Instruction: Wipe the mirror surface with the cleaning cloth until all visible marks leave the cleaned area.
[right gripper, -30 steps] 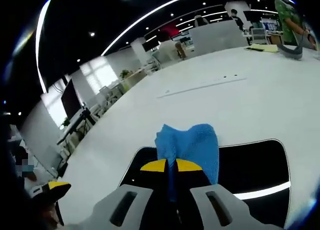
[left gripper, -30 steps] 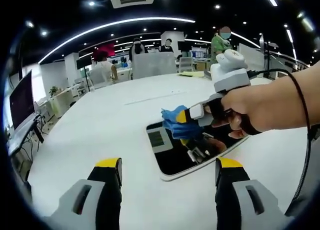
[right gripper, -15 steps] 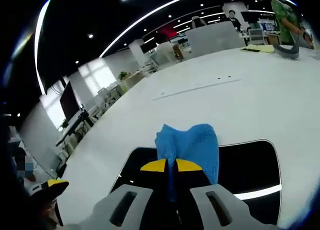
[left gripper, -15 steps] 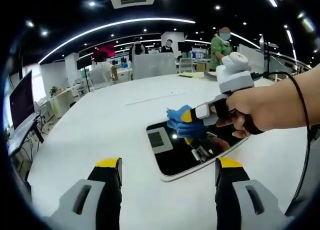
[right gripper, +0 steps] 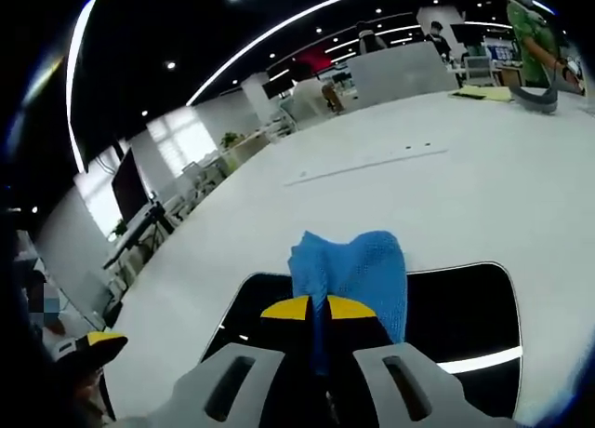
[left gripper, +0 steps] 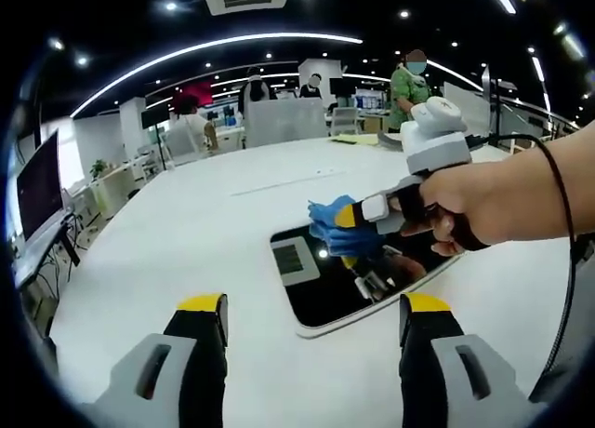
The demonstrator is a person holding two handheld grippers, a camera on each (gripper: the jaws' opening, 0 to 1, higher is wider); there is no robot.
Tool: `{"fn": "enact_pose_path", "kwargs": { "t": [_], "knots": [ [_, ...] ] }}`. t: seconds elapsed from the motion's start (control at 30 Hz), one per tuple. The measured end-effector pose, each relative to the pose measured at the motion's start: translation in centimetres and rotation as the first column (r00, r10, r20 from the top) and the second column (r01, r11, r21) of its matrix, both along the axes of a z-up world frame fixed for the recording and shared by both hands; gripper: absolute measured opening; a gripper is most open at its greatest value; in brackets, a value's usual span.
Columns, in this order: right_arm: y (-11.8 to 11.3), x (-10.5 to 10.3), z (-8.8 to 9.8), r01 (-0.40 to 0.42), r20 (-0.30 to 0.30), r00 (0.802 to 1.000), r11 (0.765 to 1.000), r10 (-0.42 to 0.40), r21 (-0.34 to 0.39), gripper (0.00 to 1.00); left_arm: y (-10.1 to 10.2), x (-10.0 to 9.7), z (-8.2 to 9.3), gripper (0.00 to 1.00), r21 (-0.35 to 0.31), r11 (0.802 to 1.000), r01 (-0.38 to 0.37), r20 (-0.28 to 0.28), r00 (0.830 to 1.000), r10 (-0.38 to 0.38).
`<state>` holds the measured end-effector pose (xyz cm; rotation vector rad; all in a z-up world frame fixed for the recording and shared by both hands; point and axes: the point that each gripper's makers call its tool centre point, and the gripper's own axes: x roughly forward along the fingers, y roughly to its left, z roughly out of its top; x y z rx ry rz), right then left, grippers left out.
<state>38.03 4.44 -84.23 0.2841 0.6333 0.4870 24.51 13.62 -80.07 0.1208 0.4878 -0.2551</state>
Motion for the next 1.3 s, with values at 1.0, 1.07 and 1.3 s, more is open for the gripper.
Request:
{"fn": "enact_pose_path", "kwargs": {
  "t": [1.0,1.07,1.3],
  "knots": [
    [-5.9,0.8,-0.1,0.080,-0.007,0.997,0.997,-0.080,0.008,0.01,-0.5,-0.5,0.1,0.76,0.006,1.000,0.019,-0.003,1.000,-0.019],
    [-6.1,0.8,-0.1,0.083,-0.008,0.997,0.997,-0.083,0.007,0.01,-0.6,-0.5,0.2,0.76,0.004,1.000,0.018,-0.002,1.000,-0.018],
    [-6.2,0.8,0.0,0.087,-0.008,0.996,0.996,-0.087,0.005,0.01,-0.5,-0.6,0.1,0.76,0.008,1.000,0.016,-0.006,1.000,-0.016]
  ]
}}
